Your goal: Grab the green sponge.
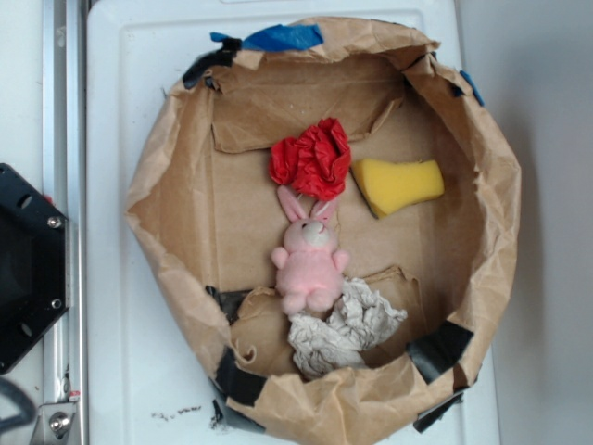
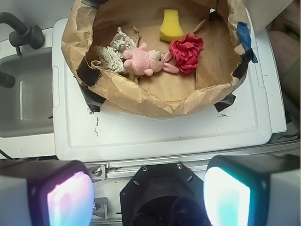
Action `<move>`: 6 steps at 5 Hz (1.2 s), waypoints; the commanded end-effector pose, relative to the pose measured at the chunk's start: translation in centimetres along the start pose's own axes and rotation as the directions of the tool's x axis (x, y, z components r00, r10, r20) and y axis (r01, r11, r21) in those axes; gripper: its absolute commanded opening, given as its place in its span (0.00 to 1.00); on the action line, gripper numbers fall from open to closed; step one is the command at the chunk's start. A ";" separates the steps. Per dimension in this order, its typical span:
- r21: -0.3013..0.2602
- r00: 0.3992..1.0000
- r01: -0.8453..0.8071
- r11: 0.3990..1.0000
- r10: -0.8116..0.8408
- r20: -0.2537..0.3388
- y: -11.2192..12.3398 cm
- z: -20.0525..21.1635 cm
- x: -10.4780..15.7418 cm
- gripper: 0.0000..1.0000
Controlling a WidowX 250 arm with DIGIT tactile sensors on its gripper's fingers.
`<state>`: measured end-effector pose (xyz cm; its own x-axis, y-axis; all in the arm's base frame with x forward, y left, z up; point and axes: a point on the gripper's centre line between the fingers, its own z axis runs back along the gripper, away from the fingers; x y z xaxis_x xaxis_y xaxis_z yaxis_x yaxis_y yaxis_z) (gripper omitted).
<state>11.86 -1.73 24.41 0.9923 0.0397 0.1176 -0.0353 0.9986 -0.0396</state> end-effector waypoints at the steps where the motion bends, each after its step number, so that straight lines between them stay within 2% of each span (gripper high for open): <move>1: 0.000 1.000 0.000 1.000 0.000 0.000 0.0 0.0 0.0 1.00; 2: -0.004 0.999 0.041 0.999 -0.041 0.032 0.5 -0.8 4.2 1.00; 3: -0.009 0.977 0.197 0.980 -0.195 0.082 1.2 -2.2 7.7 1.00; 4: -0.016 0.967 0.245 0.969 -0.243 0.071 2.5 -4.1 9.3 1.00; 6: -0.016 0.967 0.245 0.969 -0.243 0.071 2.5 -4.1 9.3 1.00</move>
<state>21.23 0.75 20.39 0.9628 -0.2199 0.1572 0.2287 0.9727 -0.0394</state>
